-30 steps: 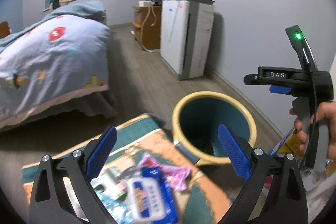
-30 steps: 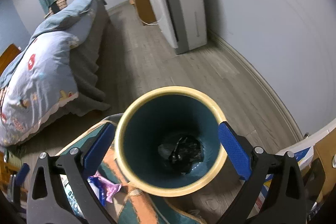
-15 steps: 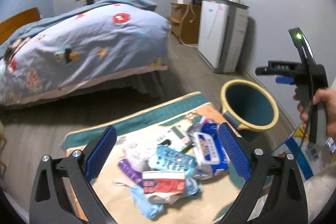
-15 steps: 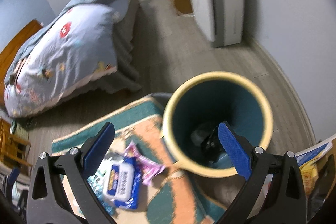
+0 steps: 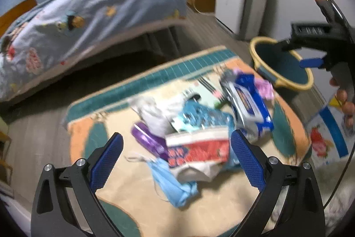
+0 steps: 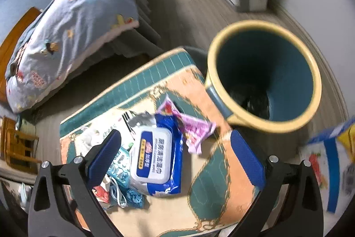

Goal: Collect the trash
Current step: 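Move both grippers back to the pile and grasp the blue wipes pack with the right gripper, then lift the wipes pack with the right gripper while the left gripper grasps the paper cup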

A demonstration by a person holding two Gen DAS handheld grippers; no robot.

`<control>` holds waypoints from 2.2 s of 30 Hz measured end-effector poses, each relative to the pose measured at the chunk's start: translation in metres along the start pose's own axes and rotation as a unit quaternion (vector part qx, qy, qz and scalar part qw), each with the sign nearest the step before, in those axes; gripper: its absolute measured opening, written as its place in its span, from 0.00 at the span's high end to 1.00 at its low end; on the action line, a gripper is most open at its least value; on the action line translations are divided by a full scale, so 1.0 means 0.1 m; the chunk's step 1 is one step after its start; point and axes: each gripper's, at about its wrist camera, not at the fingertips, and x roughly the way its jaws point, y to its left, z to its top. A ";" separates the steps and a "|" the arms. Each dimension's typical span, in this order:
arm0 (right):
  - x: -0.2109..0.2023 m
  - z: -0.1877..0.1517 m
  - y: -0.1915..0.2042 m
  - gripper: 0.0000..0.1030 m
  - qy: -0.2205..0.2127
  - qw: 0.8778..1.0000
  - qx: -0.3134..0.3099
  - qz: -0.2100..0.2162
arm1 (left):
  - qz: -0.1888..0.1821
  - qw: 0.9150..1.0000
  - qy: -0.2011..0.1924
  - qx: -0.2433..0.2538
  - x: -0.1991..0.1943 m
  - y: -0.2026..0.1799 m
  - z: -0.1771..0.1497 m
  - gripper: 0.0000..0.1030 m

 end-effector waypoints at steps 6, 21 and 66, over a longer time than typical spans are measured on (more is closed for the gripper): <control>0.18 -0.16 -0.10 0.06 0.020 0.999 0.022 -0.023 | -0.009 0.999 0.024 0.027 0.16 -0.10 -0.11 0.06; 0.79 -0.38 -0.05 0.42 0.106 0.994 -0.002 -0.025 | -0.027 0.997 0.039 0.053 0.42 -0.33 -0.16 0.08; 0.97 -0.28 0.04 0.19 0.141 0.990 -0.010 0.030 | 0.026 0.989 0.123 -0.074 0.92 0.38 -0.29 0.24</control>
